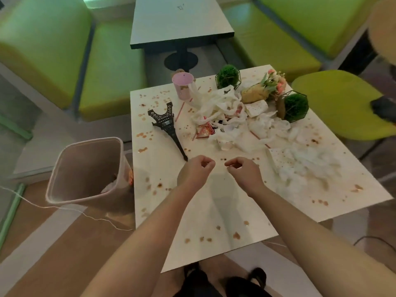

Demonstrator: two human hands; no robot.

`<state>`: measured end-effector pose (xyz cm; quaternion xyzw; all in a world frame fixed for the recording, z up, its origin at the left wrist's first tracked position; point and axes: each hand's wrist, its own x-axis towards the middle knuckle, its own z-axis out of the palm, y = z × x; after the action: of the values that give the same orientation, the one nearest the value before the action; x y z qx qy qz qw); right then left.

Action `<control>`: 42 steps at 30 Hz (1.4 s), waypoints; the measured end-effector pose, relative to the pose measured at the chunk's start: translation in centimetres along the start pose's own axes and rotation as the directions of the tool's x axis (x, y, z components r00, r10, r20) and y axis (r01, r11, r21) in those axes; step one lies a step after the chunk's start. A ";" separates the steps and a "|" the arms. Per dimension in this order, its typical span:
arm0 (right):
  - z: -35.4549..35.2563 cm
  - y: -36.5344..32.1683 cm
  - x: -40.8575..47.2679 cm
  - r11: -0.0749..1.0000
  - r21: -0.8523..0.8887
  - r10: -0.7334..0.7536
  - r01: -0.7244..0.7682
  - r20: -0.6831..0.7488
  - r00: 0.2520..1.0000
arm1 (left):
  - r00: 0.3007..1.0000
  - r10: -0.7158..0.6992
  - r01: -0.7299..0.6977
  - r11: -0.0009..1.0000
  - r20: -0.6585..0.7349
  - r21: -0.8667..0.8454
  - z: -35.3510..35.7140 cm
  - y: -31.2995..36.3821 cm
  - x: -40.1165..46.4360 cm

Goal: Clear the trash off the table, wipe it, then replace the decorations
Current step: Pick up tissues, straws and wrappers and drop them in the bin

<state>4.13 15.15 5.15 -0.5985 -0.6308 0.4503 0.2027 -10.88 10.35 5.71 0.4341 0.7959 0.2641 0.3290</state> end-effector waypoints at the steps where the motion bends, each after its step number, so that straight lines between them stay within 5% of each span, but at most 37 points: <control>1: -1.4 1.2 -0.1 1.000 -0.009 0.020 -0.020 -0.016 1.000 | 0.999 0.006 -0.006 1.000 0.034 0.002 1.5 0.7 -0.2; 6: -6.7 6.5 -0.1 0.994 -0.052 0.092 -0.097 -0.099 0.991 | 0.988 0.026 -0.031 0.999 0.154 0.031 7.4 3.6 -1.2; 9: -9.6 9.7 0.0 0.957 -0.273 0.067 -0.103 -0.135 0.989 | 0.977 0.037 -0.048 0.998 0.210 0.046 11.0 4.9 -1.9; 13: -12.0 14.1 -0.1 0.785 -0.617 0.052 -0.055 -0.023 0.998 | 0.969 0.020 -0.030 0.999 0.246 0.034 14.2 5.7 -2.8; 18: -13.0 17.3 -0.3 0.700 -0.713 -0.027 0.043 0.034 0.999 | 0.971 -0.018 0.023 1.000 0.238 -0.020 16.4 5.8 -3.5; 22: -13.1 17.5 0.4 0.811 -0.580 -0.098 0.080 0.000 0.995 | 0.975 -0.031 0.053 0.994 0.222 -0.093 17.9 6.1 -3.7; 25: -13.4 15.8 0.1 0.991 -0.134 -0.001 -0.003 -0.032 0.999 | 0.979 -0.048 0.088 0.977 0.200 -0.193 18.7 7.1 -3.9; 30: -14.4 13.8 0.2 0.930 0.341 0.110 -0.136 0.095 0.989 | 0.959 -0.122 0.218 0.895 0.256 -0.389 18.8 9.6 -3.7; 35: -14.6 14.0 0.1 0.966 0.255 0.034 -0.051 0.069 0.997 | 0.922 -0.065 0.251 0.851 0.382 -0.462 19.3 11.8 -3.4; 42: -15.2 15.9 1.4 0.999 -0.005 -0.047 0.047 -0.035 0.998 | 0.916 -0.214 0.351 0.838 0.340 -0.418 19.8 12.4 -2.0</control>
<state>25.06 19.50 -0.35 -0.5916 -0.6421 0.4336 0.2233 11.26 17.24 2.33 0.2507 0.7090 0.3333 0.5687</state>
